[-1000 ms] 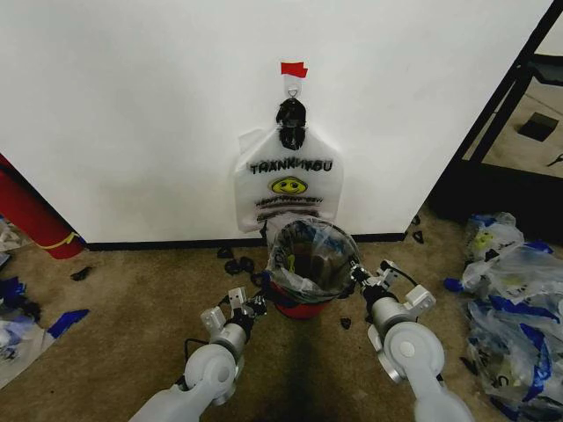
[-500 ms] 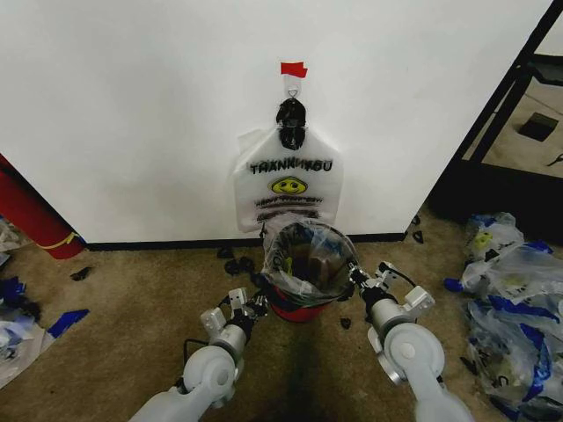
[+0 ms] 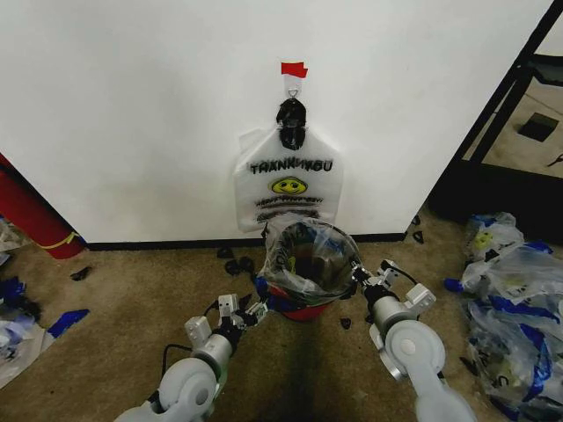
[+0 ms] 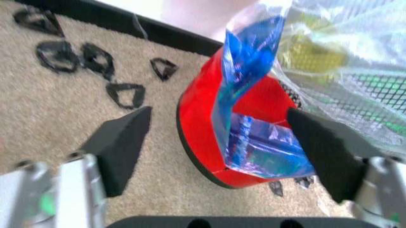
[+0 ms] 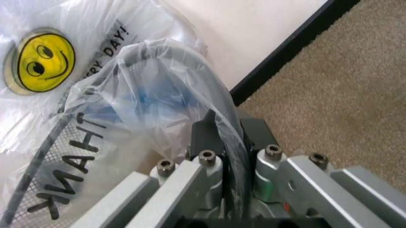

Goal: Pick up the garbage bag from the wall and place it over the trash bin.

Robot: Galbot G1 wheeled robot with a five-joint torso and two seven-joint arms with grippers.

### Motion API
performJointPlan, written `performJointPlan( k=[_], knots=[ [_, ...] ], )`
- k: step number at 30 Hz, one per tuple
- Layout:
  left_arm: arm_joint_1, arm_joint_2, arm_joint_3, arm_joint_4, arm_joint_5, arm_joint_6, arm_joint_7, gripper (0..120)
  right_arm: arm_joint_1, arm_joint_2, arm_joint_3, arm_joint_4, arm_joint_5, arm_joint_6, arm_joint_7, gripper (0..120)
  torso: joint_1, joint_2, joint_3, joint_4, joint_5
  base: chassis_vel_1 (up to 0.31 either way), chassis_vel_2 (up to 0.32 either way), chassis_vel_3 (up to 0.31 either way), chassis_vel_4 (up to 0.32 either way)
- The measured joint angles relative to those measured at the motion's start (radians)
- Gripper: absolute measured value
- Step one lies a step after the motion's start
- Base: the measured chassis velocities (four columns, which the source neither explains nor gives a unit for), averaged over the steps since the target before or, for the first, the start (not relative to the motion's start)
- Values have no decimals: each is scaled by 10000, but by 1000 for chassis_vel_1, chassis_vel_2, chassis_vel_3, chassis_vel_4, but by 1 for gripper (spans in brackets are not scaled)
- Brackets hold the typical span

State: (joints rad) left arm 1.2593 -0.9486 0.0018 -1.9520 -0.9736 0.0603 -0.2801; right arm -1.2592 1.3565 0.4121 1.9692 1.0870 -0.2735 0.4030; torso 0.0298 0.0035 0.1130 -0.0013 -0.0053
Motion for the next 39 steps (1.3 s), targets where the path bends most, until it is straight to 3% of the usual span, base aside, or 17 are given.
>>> performJointPlan(
  k=[3,8,12,23,26,28,34,39],
  knots=[
    [163,122,-191,-192,162,-144,-27,98,6,-27,-6,-31,-16,4,0,0,0,0,0,0,0,0,0,0,0],
    [517,195,-482,-646,465,-436,-261,100,12,-55,-159,-89,-122,6,-1,0,0,0,0,-3,-3,0,0,0,0],
    [1201,125,-1227,-1498,1098,-772,-603,100,149,2,-683,-359,-412,3,-37,0,0,0,0,3,1,0,0,0,0],
    [1872,-208,-2483,-2996,1859,-717,-894,100,334,370,-1527,-892,-1095,-7,-250,0,0,0,-1,-2,-1,0,0,0,0],
    [2167,-285,-2902,-3081,2483,-1190,-473,100,291,339,-1611,-910,-1176,-7,-327,0,0,0,-1,-1,1,0,0,0,0],
    [2653,-506,-3407,-3037,3777,-1965,-4,100,234,326,-1659,-910,-1214,-9,-421,0,0,0,-1,-2,1,0,0,0,0],
    [3722,-1120,-4403,-3024,5239,-2947,348,100,154,326,-1724,-916,-1291,-12,-624,0,0,1,-1,2,0,0,0,0,0],
    [4409,-1249,-5382,-2855,5651,-3608,573,100,147,313,-1736,-928,-1300,-14,-699,0,0,0,-1,1,1,0,0,0,0]
  ],
)
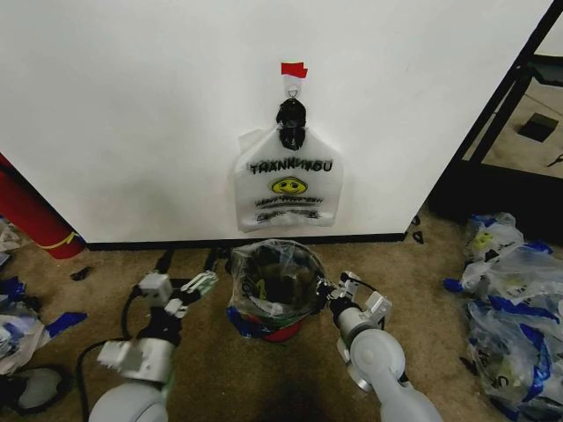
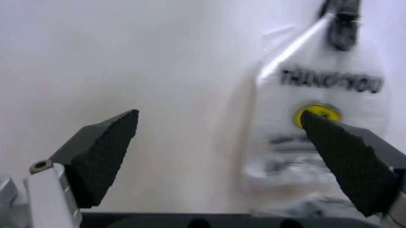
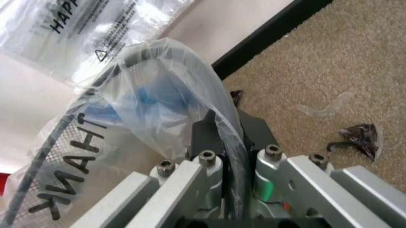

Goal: Pick up the garbage bag from the wall and place it over the trash bin.

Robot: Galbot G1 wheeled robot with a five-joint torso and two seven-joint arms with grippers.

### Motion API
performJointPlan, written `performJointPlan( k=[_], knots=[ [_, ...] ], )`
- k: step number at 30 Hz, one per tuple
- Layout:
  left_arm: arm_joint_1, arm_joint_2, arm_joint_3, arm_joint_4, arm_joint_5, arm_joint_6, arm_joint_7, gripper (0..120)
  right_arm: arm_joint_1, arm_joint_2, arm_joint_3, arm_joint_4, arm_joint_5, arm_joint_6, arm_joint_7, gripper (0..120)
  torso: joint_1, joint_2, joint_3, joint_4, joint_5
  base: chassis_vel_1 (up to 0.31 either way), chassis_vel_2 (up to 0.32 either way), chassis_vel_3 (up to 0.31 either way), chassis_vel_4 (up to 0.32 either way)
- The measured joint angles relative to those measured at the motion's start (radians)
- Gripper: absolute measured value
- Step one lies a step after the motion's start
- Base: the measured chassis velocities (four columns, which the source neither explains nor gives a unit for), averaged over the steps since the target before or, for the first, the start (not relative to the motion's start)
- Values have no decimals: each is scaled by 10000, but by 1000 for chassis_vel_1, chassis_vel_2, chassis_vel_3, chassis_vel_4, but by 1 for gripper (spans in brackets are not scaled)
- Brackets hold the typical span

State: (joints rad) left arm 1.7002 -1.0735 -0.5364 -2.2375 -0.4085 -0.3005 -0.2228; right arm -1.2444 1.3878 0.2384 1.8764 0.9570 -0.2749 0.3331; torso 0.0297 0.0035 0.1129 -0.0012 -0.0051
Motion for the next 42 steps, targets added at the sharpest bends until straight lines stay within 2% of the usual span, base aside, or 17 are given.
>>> performJointPlan(
  k=[4,12,14,15,22,24,30,31,35,37,39,40,42],
  knots=[
    [380,-133,-416,139,249,-395,80,100,3,-24,-21,-33,-10,0,-55,0,0,0,0,-1,0,0,0,0,0],
    [592,-465,-295,121,500,-512,64,100,-38,-48,-29,-78,-38,-73,-183,1,0,0,0,-2,1,0,0,0,0],
    [572,-464,-262,122,507,-489,54,100,-85,-76,-24,-35,-42,-117,-269,9,0,0,0,-1,0,0,0,0,0],
    [572,-464,-262,122,507,-489,54,100,-85,-76,-24,-35,-42,-117,-269,9,0,0,0,-1,0,0,0,0,0],
    [523,-456,-171,101,508,-382,40,100,-198,-100,-56,91,-101,-150,-360,38,0,0,1,-1,0,0,0,0,0],
    [518,-456,-148,99,510,-361,36,100,-210,-100,-68,103,-118,-150,-374,41,0,0,1,-1,0,0,0,0,0],
    [465,-416,-123,57,511,-264,18,100,-245,-186,-103,104,-163,-151,-469,66,0,0,1,-1,0,0,0,0,0],
    [465,-416,-123,57,511,-264,18,100,-245,-186,-103,104,-163,-151,-469,66,0,0,1,-1,0,0,0,0,0],
    [450,-366,-134,48,499,-234,11,100,-257,-240,-115,89,-192,-151,-513,84,0,0,1,-1,0,0,0,0,0],
    [443,-357,-135,47,500,-227,10,100,-281,-276,-120,74,-256,-155,-620,91,0,0,1,-1,0,0,0,0,0],
    [441,-354,-135,47,501,-225,11,100,-292,-290,-130,66,-320,-155,-671,93,0,0,1,-1,0,0,0,0,0],
    [440,-351,-134,44,503,-221,10,100,-326,-325,-161,51,-554,-133,-832,98,0,0,1,-1,0,0,0,0,0],
    [438,-345,-133,28,511,-212,6,100,-392,-371,-211,46,-1049,16,-1089,100,0,0,1,-1,0,0,0,0,0]
  ],
)
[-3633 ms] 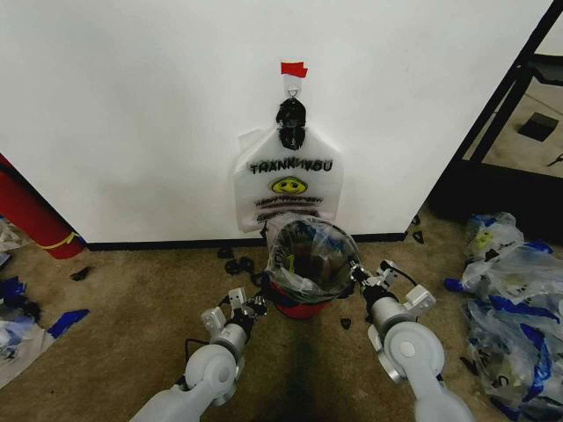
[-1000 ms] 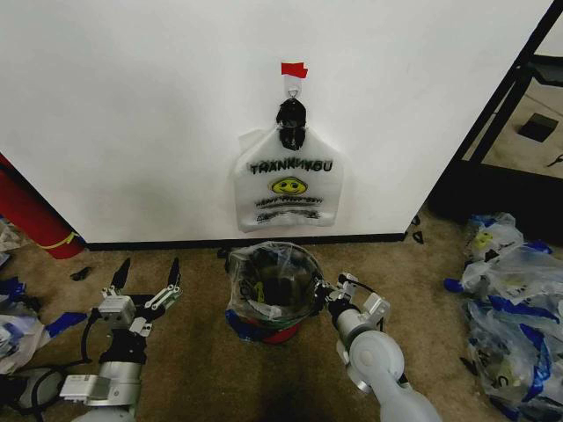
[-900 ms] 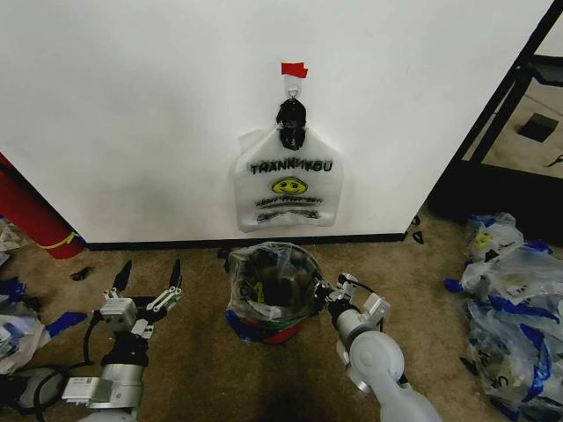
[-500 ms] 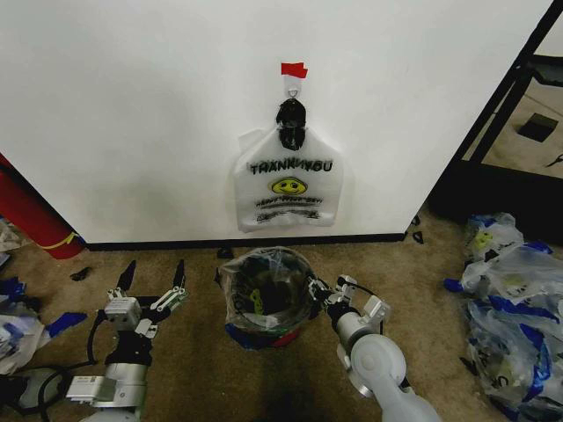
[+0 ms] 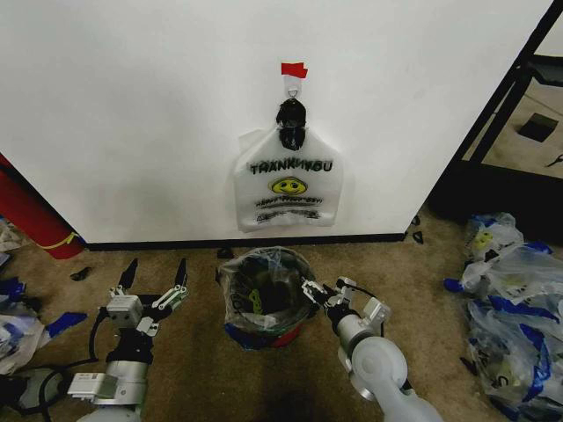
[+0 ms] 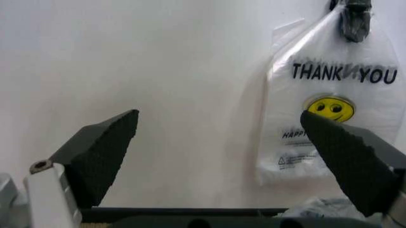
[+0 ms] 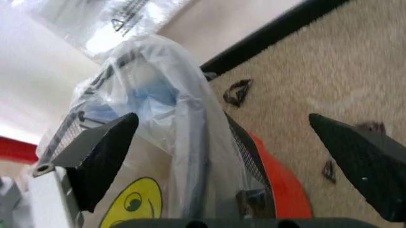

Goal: Pick up the garbage bag from the wall and place it over the trash bin.

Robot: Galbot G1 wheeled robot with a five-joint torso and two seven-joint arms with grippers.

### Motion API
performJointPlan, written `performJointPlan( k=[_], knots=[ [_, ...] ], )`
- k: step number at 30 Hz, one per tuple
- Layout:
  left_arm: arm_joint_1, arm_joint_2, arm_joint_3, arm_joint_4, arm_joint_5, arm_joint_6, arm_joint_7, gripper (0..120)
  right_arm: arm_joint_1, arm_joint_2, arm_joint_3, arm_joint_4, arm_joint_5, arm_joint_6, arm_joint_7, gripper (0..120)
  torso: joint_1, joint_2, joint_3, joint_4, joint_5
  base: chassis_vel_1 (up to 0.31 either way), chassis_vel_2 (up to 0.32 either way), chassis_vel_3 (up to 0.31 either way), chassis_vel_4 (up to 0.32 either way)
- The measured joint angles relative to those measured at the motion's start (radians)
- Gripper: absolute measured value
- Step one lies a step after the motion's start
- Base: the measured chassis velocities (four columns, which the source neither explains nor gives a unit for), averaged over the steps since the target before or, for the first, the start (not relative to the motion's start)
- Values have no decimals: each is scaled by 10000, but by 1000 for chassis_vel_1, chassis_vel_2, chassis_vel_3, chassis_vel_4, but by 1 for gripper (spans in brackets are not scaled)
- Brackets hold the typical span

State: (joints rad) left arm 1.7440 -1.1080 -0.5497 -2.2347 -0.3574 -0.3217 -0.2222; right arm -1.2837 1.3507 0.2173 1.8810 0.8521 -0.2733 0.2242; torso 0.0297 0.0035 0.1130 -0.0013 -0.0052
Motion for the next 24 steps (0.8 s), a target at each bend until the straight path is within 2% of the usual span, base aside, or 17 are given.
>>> performJointPlan(
  k=[3,4,6,9,11,13,17,18,21,24],
  knots=[
    [-37,6,1,-12,25,42,-16,100,-223,-88,-52,205,-1316,597,-473,100,0,0,0,0,1,0,0,0,0],
    [-37,6,1,-12,25,42,-16,100,-223,-88,-52,205,-1316,597,-473,100,0,0,0,0,1,0,0,0,0],
    [-94,-7,38,-15,127,94,-42,100,-547,-185,15,613,-2467,1391,-912,100,1,0,0,1,2,0,0,0,0],
    [-206,-142,278,-75,474,227,-94,100,-1326,-330,555,1485,-4441,2847,-1426,100,1,0,0,-1,0,0,0,0,0],
    [-219,-171,333,-88,540,246,-102,100,-1509,-348,744,1657,-4810,3106,-1492,100,1,0,0,-1,4,0,0,0,0],
    [-252,-288,536,-138,784,318,-141,100,-2173,-396,1426,2255,-5745,3822,-1628,100,1,0,-1,-1,0,0,0,0,0],
    [-262,-425,764,-199,1098,352,-177,100,-3330,-358,2164,3219,-6637,4664,-1636,100,1,0,0,1,2,0,0,0,0],
    [-262,-425,764,-199,1098,352,-177,100,-3330,-358,2164,3219,-6637,4664,-1636,100,1,0,0,1,2,0,0,0,0],
    [-269,-507,876,-324,1248,364,-186,100,-4470,-97,2410,4070,-7187,5123,-1613,100,0,0,-1,-1,0,0,0,0,0],
    [-262,-525,894,-406,1352,364,-187,100,-4827,75,2451,4293,-7355,5321,-1571,100,0,0,-1,-1,-1,0,0,0,0]
  ],
)
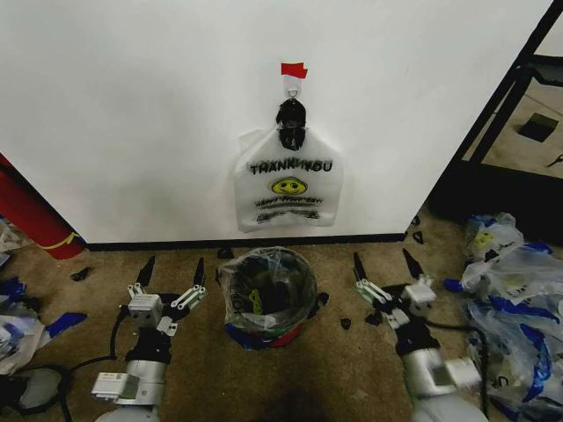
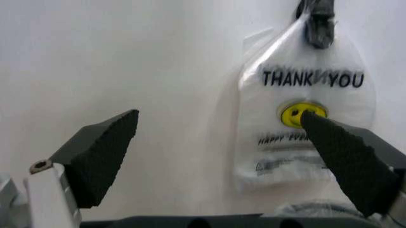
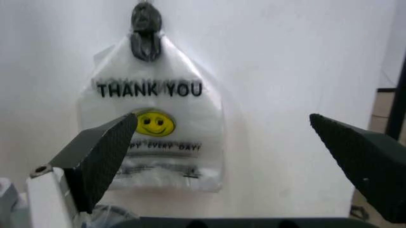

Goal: Pick up the garbage bag from the wall and place it over the trash bin.

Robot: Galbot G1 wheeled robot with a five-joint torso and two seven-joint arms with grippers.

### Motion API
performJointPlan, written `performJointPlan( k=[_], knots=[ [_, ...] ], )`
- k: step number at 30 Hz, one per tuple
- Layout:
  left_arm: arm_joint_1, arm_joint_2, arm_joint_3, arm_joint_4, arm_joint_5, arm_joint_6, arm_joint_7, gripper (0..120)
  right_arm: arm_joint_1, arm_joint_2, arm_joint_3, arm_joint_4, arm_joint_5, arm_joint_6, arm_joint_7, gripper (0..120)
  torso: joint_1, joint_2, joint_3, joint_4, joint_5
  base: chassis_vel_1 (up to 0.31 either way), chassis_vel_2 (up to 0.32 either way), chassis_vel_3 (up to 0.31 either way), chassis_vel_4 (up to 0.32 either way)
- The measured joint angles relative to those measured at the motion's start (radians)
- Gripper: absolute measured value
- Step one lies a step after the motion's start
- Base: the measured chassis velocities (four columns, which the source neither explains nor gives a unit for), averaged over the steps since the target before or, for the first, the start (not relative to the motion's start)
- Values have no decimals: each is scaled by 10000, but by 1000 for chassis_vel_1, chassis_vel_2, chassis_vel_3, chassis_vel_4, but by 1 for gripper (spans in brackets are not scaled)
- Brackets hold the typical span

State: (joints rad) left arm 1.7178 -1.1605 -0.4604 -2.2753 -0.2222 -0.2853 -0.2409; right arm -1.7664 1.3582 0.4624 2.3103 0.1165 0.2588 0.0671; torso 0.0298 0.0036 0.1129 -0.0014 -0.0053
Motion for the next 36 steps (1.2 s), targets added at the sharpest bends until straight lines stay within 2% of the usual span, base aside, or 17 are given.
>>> performJointPlan(
  k=[4,11,36],
  knots=[
    [107,-33,10,-171,114,-13,2,100,-459,362,10,311,-209,257,88,100,0,0,0,1,1,0,0,0,0],
    [289,-43,-12,-163,266,-86,-40,100,-494,508,4,337,-361,250,306,100,0,0,1,2,1,0,0,0,0],
    [297,-47,-20,-79,308,-55,-110,100,-452,513,-26,247,-376,226,354,100,0,0,1,1,1,0,0,0,0]
  ],
)
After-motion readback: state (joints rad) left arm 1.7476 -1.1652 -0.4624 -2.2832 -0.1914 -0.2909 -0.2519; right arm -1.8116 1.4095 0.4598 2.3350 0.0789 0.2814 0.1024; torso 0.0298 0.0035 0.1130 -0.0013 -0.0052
